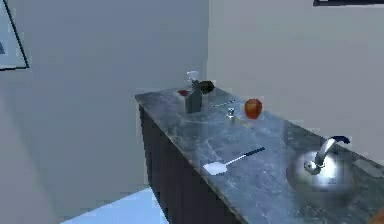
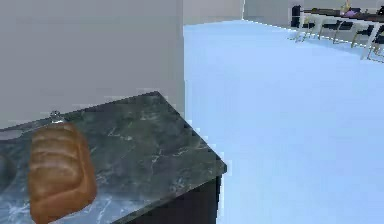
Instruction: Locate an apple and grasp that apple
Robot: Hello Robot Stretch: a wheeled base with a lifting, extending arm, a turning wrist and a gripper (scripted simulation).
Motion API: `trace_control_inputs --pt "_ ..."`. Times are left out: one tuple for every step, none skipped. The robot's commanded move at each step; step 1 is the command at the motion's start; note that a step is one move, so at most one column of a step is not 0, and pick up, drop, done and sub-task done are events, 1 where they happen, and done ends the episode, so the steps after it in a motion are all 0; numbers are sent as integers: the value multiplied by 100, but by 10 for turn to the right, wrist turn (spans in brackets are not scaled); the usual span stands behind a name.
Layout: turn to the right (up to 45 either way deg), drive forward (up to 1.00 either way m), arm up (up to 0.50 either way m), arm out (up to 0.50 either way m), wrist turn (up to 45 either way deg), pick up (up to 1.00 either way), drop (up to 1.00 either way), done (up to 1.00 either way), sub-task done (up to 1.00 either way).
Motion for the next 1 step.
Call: trace_control_inputs --pt "-450 0 0 0 0 0 0 0 0"
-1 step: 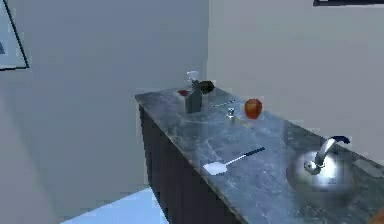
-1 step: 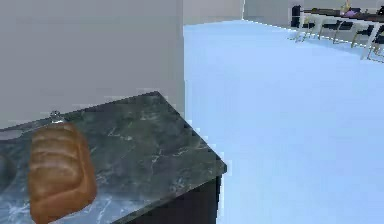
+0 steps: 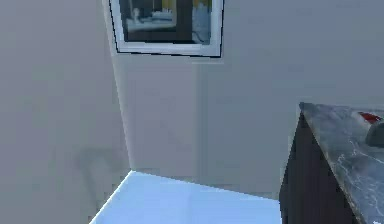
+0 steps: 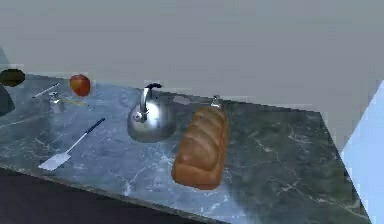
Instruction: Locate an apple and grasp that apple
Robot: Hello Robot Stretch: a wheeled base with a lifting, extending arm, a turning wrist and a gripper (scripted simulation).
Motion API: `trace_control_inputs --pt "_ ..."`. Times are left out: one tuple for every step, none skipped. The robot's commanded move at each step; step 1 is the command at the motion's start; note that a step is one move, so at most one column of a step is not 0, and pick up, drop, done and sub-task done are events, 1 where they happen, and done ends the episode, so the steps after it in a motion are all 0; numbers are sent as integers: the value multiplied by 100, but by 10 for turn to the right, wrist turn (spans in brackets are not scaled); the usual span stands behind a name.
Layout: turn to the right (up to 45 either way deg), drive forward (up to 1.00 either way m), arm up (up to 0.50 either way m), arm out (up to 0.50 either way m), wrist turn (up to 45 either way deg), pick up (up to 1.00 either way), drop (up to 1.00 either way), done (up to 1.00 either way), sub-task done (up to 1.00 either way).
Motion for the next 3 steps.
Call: trace_control_inputs --pt "-450 0 0 0 0 0 0 0 0" --pt "-330 0 0 0 0 0 0 0 0" --pt "0 25 0 0 0 0 0 0 0"
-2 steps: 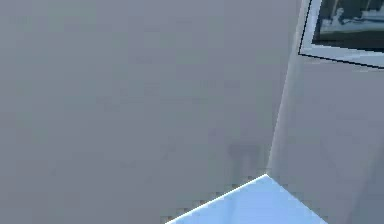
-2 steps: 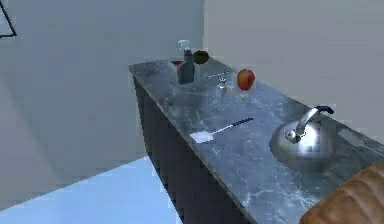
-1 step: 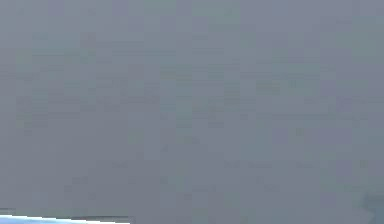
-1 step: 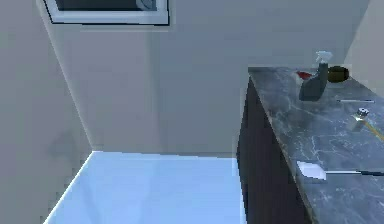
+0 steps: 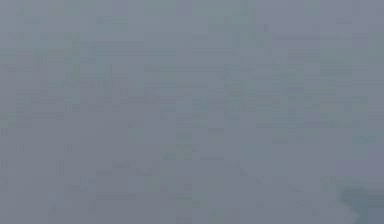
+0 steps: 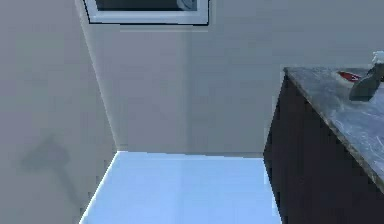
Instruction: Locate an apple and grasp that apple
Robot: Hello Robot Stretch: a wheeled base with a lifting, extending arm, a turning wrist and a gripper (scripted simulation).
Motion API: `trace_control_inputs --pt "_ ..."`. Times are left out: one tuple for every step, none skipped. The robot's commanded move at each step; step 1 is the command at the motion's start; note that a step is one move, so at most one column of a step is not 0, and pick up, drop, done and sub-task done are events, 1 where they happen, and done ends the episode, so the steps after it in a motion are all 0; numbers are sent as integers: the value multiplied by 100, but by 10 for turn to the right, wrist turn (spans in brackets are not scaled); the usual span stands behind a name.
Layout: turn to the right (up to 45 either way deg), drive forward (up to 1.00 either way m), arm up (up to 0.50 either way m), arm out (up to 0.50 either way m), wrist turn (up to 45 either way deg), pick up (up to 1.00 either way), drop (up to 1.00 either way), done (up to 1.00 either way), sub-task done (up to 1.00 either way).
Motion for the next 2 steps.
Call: trace_control_inputs --pt "450 0 0 0 0 0 0 0 0" --pt "240 0 0 0 0 0 0 0 0"
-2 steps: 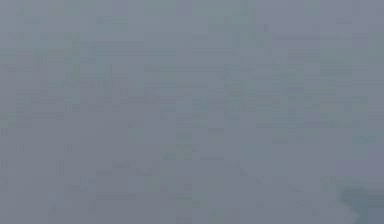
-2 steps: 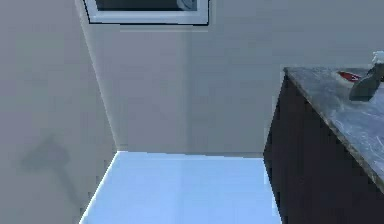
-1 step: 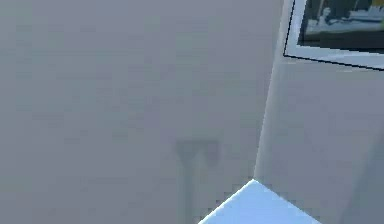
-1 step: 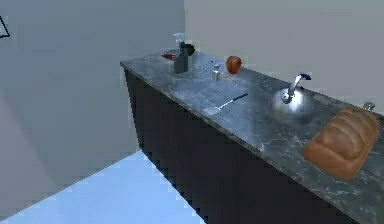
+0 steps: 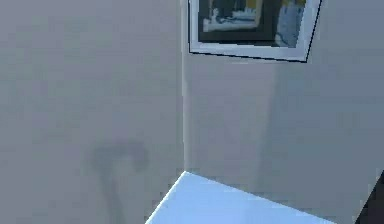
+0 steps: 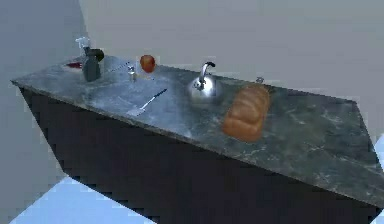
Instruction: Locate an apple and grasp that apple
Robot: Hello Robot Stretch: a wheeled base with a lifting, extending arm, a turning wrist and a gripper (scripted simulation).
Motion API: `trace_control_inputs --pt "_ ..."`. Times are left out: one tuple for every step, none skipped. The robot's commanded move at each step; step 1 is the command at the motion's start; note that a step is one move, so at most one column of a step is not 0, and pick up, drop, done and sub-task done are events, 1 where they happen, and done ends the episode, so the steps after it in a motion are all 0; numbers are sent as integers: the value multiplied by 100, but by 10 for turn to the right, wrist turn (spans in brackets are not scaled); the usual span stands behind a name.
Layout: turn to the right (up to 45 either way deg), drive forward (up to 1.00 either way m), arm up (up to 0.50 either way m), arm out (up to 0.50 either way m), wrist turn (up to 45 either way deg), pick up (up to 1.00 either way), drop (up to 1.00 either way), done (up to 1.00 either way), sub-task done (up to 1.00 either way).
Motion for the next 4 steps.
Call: trace_control_inputs --pt "0 10 0 0 0 0 0 0 0" --pt "450 0 0 0 0 0 0 0 0" --pt "330 0 0 0 0 0 0 0 0" --pt "30 0 0 0 0 0 0 0 0"
